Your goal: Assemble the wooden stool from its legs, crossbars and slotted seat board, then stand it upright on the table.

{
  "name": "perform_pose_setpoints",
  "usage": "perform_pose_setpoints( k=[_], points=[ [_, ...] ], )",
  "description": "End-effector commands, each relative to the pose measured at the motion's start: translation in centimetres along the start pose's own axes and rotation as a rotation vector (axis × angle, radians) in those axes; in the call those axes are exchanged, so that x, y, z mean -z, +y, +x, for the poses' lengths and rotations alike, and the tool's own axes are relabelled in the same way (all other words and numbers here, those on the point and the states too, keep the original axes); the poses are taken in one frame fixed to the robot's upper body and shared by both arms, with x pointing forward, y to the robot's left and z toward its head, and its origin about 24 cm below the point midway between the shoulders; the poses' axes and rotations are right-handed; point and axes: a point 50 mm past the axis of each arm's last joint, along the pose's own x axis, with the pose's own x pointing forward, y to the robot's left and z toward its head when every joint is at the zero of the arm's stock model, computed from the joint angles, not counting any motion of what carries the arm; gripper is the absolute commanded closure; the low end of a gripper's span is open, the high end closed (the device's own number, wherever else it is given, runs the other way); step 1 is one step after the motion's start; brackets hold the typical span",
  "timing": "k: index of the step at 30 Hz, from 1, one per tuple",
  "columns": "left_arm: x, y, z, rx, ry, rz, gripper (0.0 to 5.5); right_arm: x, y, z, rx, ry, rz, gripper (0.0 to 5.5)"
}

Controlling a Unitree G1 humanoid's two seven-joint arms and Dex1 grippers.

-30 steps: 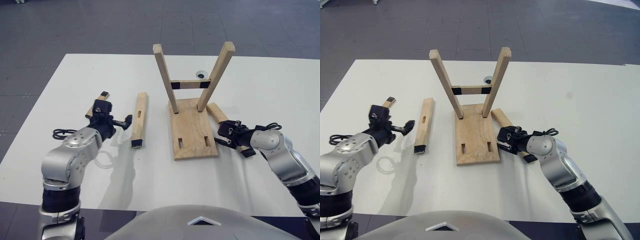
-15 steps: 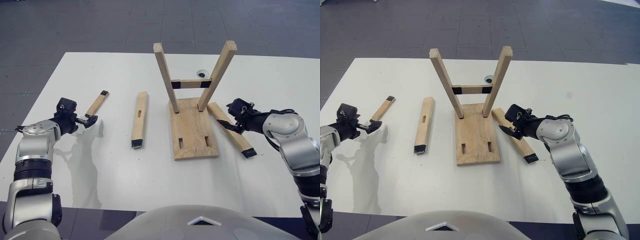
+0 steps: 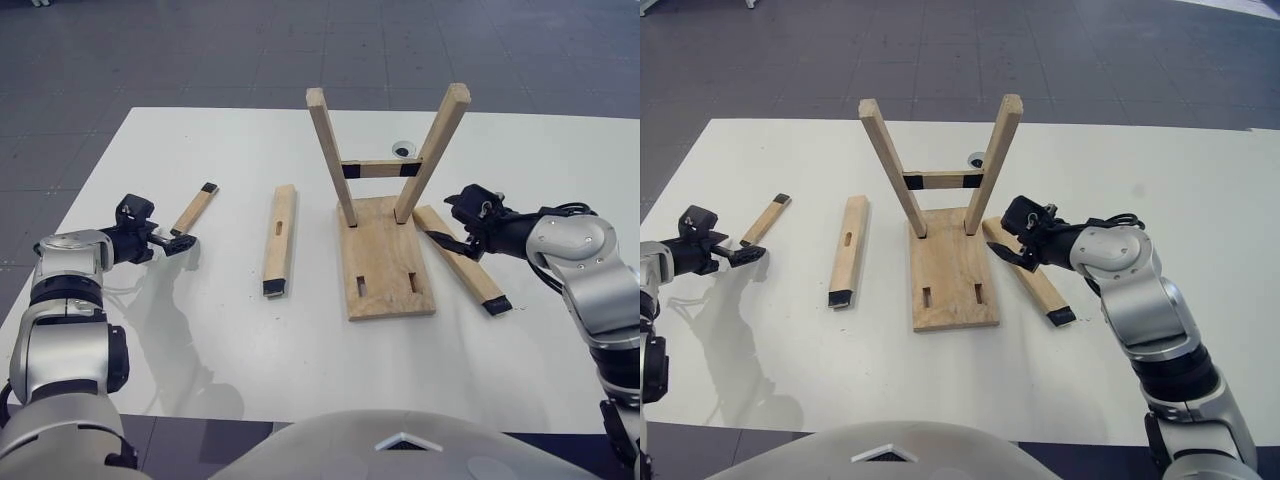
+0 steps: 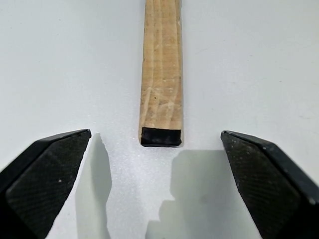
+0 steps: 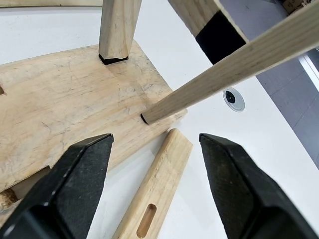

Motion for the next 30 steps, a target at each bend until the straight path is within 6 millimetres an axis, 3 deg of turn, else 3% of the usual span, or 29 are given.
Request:
perform_pose_setpoints(
  k=[1, 9, 12, 16, 20, 30],
  points=[
    [4.1, -2.5, 1.9, 0.135, 0.169, -0.064, 0.65, -1.1, -0.3, -0.2, 0.004, -0.027, -0.019, 2.30],
    [5.0, -2.9, 2.9, 0.000, 0.091, -0.142, 1.71, -1.5, 0.1, -0.1, 0.000, -0.044, -0.005, 2.32],
    [6.2, -3.4, 3.5, -0.054, 0.080, -0.195, 1.71, -1.7, 0.4, -0.1, -0.002, -0.053, 0.005, 2.32],
    [7.5, -5.1, 4.2, 0.025, 0.105, -0.227, 1.71, -2.1, 0.6, -0.1, -0.007, -0.066, 0.012, 2.32],
    [7.5, -5.7, 4.2, 0.124, 0.124, -0.235, 1.71, -2.4, 0.4, -0.2, -0.002, -0.075, 0.014, 2.32],
    [7.8, -5.3, 4.1, 0.056, 0.122, -0.277, 2.98, -2.9, 0.5, -0.1, 0.005, -0.093, 0.025, 2.32]
  ],
)
